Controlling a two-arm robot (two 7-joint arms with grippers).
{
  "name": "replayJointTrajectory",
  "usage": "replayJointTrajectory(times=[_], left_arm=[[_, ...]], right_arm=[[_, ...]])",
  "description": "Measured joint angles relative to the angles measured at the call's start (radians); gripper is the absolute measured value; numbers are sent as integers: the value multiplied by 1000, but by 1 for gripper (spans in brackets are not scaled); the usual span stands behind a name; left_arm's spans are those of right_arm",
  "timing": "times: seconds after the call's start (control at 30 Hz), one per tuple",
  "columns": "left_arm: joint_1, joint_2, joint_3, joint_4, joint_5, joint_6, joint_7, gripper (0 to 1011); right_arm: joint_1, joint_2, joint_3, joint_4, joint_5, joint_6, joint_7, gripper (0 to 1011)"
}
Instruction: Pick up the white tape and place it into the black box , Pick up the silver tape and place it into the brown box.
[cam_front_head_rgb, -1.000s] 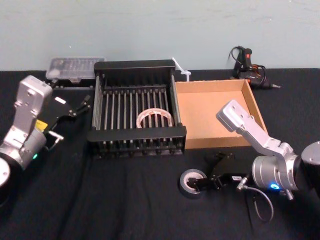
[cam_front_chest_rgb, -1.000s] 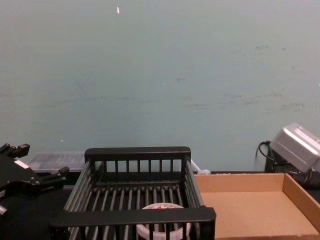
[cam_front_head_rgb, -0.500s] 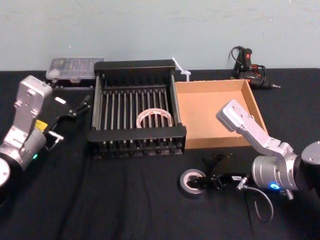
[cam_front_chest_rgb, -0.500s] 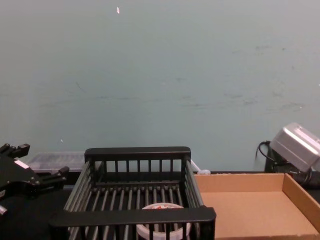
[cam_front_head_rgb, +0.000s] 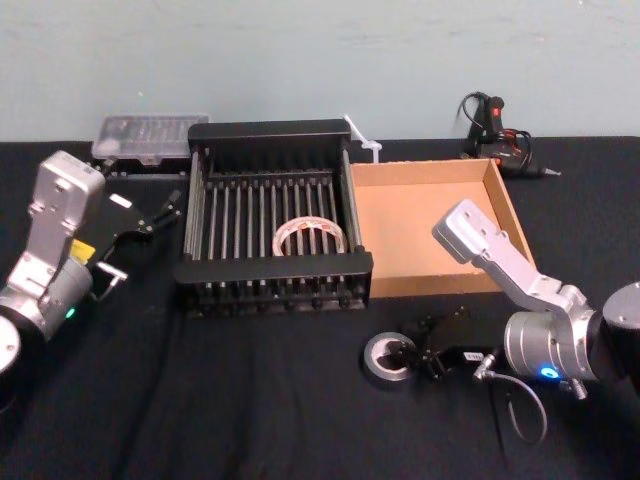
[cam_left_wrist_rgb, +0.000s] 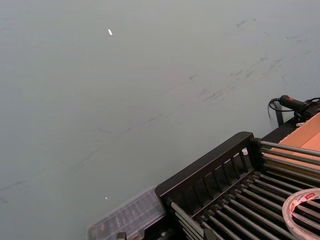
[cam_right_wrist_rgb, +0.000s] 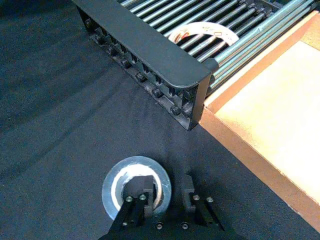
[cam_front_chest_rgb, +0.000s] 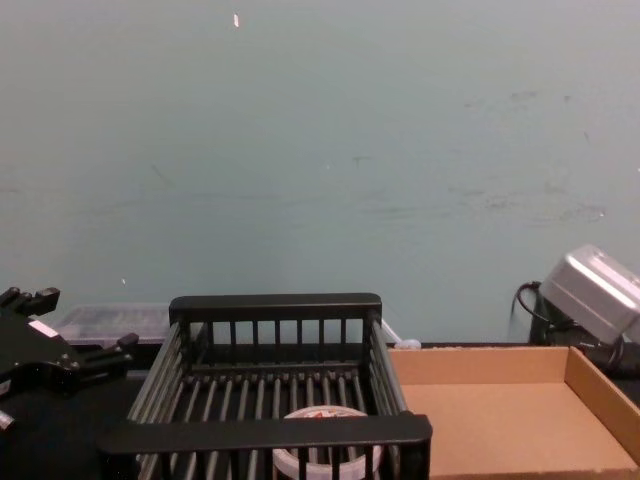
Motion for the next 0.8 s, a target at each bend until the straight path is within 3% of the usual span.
replayJointTrajectory(times=[0.2,0.5,0.8], left_arm=[[0,0,0,0,0,0,0,1001],[0,0,0,0,0,0,0,1001],[0,0,0,0,0,0,0,1001]], right_arm=[[0,0,0,0,0,0,0,187],[0,0,0,0,0,-1,0,174],[-6,3,26,-12,14,-10,-5,174]])
